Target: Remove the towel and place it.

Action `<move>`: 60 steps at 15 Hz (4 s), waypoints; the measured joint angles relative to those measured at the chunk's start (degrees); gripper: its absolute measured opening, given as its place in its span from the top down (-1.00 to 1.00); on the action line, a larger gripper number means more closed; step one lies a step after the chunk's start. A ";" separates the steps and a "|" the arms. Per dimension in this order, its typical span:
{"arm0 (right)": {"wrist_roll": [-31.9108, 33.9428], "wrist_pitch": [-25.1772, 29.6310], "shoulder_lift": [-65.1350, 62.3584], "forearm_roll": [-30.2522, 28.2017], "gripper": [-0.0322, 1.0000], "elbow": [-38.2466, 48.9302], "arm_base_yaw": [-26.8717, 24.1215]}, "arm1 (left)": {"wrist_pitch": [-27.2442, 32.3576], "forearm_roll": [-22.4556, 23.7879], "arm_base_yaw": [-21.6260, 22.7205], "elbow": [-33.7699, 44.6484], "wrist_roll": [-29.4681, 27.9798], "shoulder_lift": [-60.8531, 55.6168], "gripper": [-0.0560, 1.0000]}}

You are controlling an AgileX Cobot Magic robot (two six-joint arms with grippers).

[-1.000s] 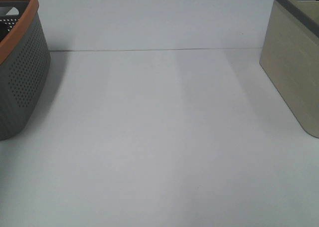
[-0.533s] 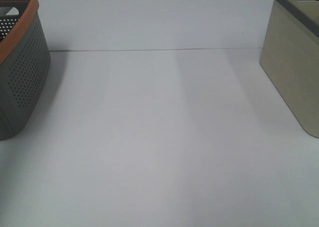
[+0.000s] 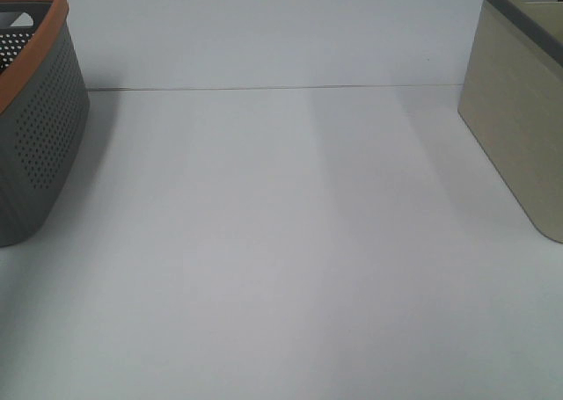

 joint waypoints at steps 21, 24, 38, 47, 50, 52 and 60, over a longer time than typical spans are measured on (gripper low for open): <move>-29.91 -23.84 25.32 38.10 -0.92 -3.67 0.00 | -32.83 -6.25 -34.43 -6.25 14.21 7.33 0.89; -41.02 -24.87 30.31 47.33 -0.92 -3.78 0.00 | -29.56 -6.25 -36.90 -11.46 14.27 13.64 0.89; -99.24 -15.64 65.03 96.14 -0.92 -4.64 0.00 | -27.96 -7.39 -42.06 -12.95 14.09 21.03 0.89; -113.04 -9.22 85.94 98.55 -0.90 -13.75 0.23 | -27.50 -8.31 -44.12 -12.95 15.70 21.03 0.89; -116.02 -9.51 91.73 98.72 -0.89 -16.39 4.64 | -27.62 -8.37 -44.12 -12.95 15.76 21.03 0.89; -118.54 -13.18 94.25 98.55 -0.88 -17.07 8.02 | -27.56 -8.42 -44.12 -12.95 15.76 21.03 0.89; -117.74 -11.17 95.45 98.72 -0.72 -18.45 9.57 | -27.04 -8.42 -44.12 -12.95 15.70 21.03 0.89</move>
